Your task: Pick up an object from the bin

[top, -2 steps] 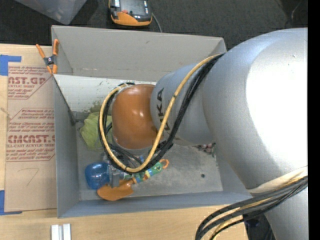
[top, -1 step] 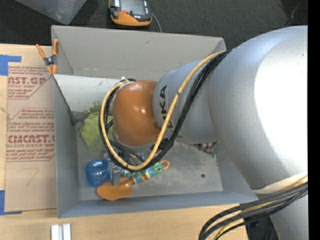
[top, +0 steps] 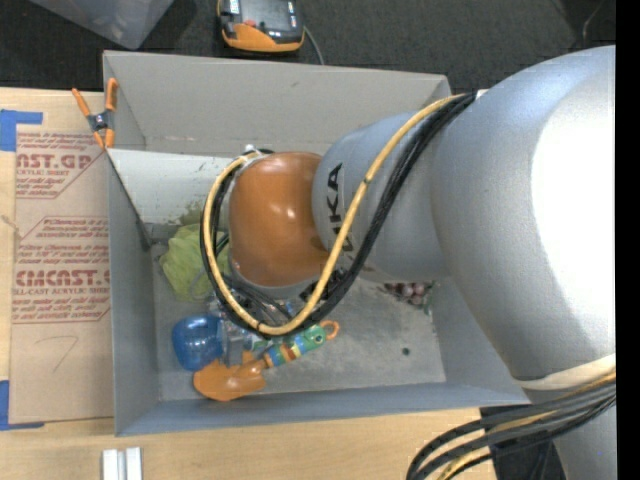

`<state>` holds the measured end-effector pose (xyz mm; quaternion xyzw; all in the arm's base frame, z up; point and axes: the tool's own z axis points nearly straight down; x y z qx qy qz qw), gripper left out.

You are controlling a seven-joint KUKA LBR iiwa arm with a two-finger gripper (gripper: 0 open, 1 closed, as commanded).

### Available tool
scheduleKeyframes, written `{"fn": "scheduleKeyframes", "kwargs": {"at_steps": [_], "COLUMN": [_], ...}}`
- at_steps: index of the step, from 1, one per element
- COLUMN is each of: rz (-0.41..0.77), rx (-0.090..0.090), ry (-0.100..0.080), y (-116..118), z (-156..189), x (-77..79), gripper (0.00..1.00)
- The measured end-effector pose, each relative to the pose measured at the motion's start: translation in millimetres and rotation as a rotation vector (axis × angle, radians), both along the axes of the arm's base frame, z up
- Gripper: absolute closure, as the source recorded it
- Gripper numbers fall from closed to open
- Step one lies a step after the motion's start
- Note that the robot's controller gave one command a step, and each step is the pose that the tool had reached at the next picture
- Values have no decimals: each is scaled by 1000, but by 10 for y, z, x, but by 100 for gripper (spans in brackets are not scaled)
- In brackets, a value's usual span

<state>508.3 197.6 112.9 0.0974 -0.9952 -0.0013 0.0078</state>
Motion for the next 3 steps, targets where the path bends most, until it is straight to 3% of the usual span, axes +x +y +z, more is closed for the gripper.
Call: {"fn": "scheduleKeyframes", "kwargs": {"at_steps": [3], "rz": [0], "rx": [0], "ry": [1], "y": [3], "z": [604], "x": [-4], "gripper": [100]}}
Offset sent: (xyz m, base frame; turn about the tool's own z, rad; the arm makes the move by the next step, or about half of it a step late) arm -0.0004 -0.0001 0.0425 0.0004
